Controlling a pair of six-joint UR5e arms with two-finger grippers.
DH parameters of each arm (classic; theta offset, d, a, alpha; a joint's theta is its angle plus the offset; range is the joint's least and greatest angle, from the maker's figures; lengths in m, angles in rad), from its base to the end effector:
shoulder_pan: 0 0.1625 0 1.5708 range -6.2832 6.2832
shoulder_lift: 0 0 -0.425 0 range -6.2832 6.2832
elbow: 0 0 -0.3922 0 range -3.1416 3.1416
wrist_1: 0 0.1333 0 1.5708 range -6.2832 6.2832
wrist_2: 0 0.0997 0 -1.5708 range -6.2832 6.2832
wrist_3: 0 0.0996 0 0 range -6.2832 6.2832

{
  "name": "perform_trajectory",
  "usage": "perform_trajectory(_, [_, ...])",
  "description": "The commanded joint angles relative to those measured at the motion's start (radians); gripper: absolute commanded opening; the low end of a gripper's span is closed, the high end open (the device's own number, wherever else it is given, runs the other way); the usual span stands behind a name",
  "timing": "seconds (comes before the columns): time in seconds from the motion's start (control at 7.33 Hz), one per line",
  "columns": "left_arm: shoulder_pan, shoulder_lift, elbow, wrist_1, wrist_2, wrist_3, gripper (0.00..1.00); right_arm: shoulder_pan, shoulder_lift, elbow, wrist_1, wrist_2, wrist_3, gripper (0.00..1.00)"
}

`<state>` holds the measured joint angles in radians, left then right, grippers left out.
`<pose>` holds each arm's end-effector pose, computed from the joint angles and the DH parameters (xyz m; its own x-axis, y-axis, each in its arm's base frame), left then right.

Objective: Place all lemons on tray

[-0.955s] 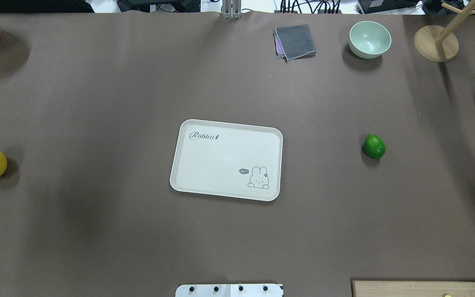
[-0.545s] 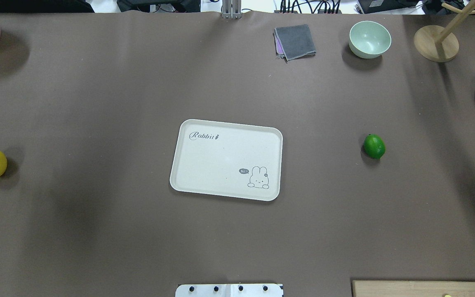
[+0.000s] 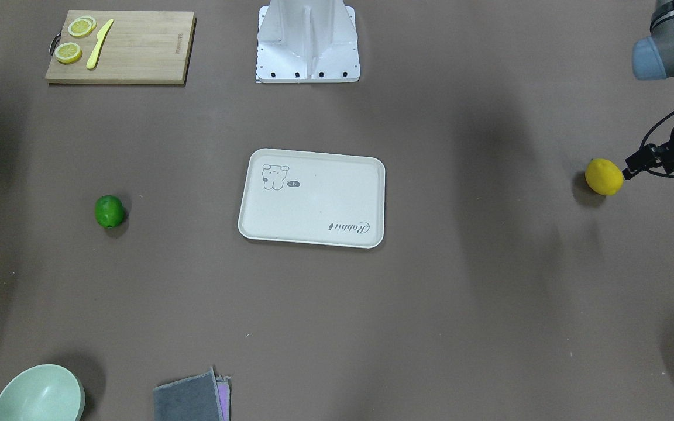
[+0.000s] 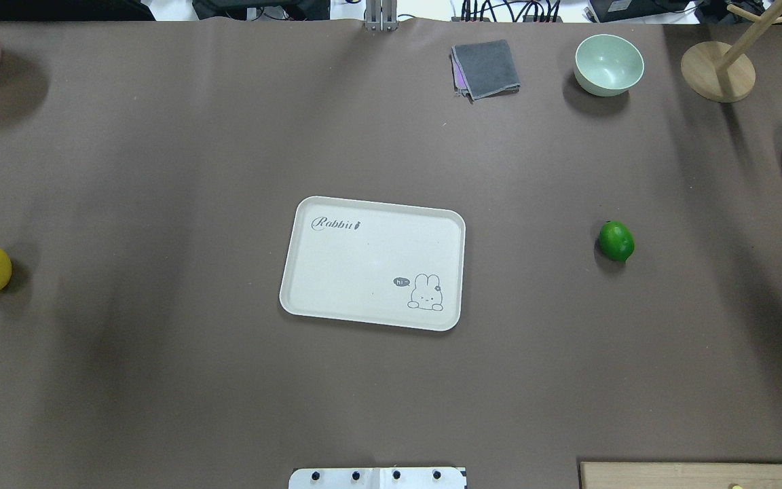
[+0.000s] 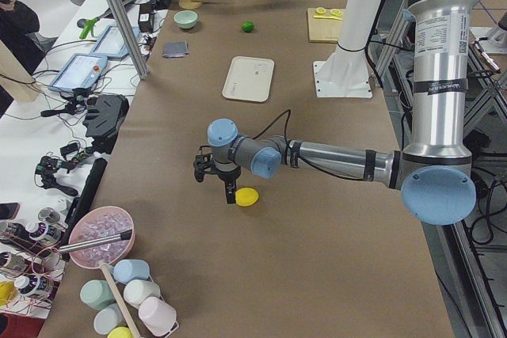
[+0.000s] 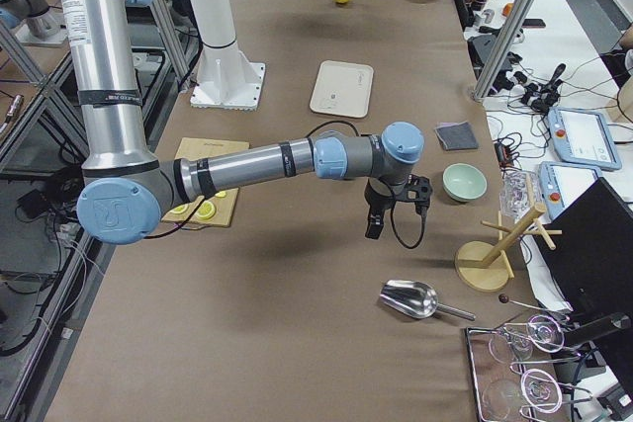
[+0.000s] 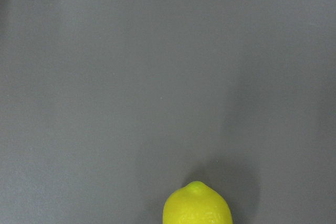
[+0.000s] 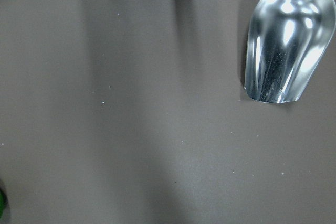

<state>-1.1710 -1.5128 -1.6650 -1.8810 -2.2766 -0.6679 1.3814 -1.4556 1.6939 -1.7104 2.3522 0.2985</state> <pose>0.1262 -0.4752 0.6100 0.7099 -0.1447 -0.6893 0.0937 0.9894 -0.1113 -0.0389 -0.5385 0.5526 0.7090 0.0945 0.6988 -0.0221 0.9935 -0.1119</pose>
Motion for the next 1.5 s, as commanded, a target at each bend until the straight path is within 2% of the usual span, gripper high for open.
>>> perform_trajectory(0.0, [0.025,-0.001,0.028,-0.047,0.011,-0.047,0.98,-0.047,0.029,-0.003,0.0,-0.001,0.028,0.99])
perform_trajectory(0.27, [0.063,-0.006,0.072,-0.14,0.012,-0.134,0.97,-0.12,0.072,-0.005,0.0,0.001,0.132,0.99])
perform_trajectory(0.82, [0.093,-0.001,0.1,-0.203,0.014,-0.195,0.96,-0.295,0.159,-0.033,0.001,0.002,0.2,0.99])
perform_trajectory(1.09, [0.114,0.003,0.126,-0.277,0.035,-0.232,0.91,-0.378,0.185,-0.036,0.014,0.002,0.206,0.99])
perform_trajectory(1.23, [0.114,0.005,0.128,-0.282,0.035,-0.234,0.77,-0.415,0.19,-0.036,0.043,0.001,0.209,0.99])
perform_trajectory(1.36, [0.114,0.005,0.128,-0.283,0.035,-0.233,0.53,-0.438,0.196,-0.045,0.043,0.001,0.209,0.99])
